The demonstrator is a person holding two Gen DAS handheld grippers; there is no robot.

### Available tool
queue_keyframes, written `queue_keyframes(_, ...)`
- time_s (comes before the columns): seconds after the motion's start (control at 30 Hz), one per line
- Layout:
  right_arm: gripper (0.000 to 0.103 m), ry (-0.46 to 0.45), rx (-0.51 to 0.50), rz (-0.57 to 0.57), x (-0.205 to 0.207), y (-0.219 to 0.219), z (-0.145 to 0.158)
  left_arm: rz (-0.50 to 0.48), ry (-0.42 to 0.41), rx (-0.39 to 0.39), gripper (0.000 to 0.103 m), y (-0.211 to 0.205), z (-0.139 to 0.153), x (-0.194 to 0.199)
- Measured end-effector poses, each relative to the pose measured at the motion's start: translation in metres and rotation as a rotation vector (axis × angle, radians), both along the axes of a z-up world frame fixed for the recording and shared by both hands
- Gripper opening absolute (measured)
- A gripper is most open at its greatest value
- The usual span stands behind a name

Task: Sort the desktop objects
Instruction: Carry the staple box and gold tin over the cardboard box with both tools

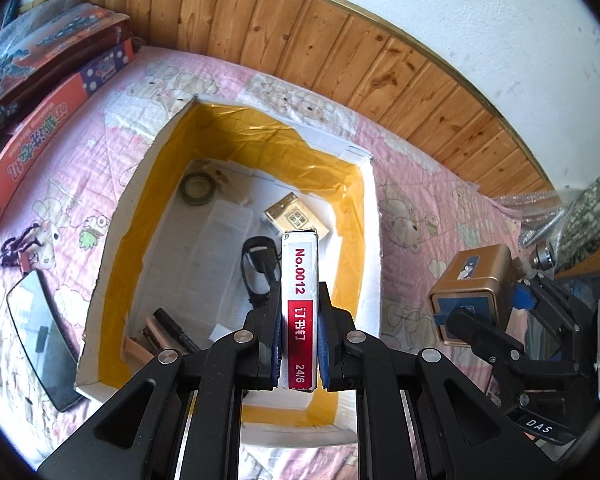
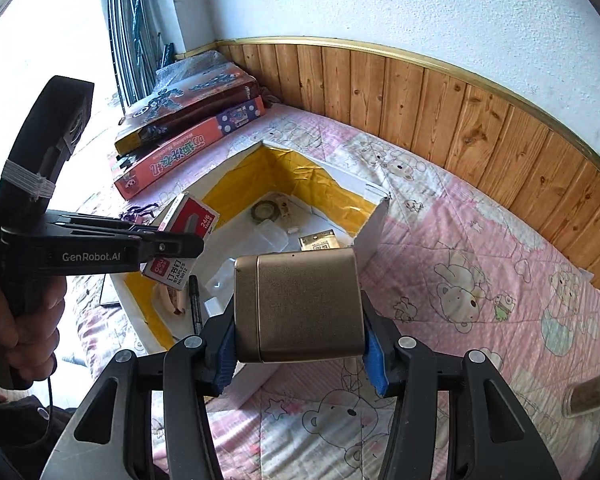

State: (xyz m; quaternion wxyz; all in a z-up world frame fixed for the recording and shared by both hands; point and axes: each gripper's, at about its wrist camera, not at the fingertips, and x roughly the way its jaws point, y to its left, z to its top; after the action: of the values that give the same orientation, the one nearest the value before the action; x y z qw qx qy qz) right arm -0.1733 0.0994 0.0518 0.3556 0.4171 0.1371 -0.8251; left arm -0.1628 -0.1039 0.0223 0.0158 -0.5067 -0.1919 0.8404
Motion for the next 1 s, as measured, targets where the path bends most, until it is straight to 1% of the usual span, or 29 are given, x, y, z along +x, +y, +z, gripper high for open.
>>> queue_keyframes(0.2, 0.053, 0.0, 0.005, 0.055, -0.002, -0.023, -0.001, 0.049, -0.004, 0.005, 0.014, -0.019, -0.005, -0.003)
queue_keyframes(0.37, 0.053, -0.026, 0.009, 0.088, -0.009, -0.04, -0.008, 0.08, -0.017, 0.001, 0.014, -0.037, -0.01, -0.008)
queue_keyframes(0.6, 0.053, -0.058, 0.016, 0.127, -0.028, -0.065, -0.016, 0.107, -0.063, -0.004, 0.014, -0.057, -0.028, -0.019)
queue_keyframes(0.73, 0.053, -0.07, 0.034, 0.145, -0.037, -0.08, -0.022, 0.105, -0.091, -0.005, 0.014, -0.063, -0.038, -0.025)
queue_keyframes(1.0, 0.053, -0.103, 0.065, 0.158, -0.062, -0.103, -0.036, 0.078, -0.14, -0.041, 0.014, -0.063, -0.055, -0.039)
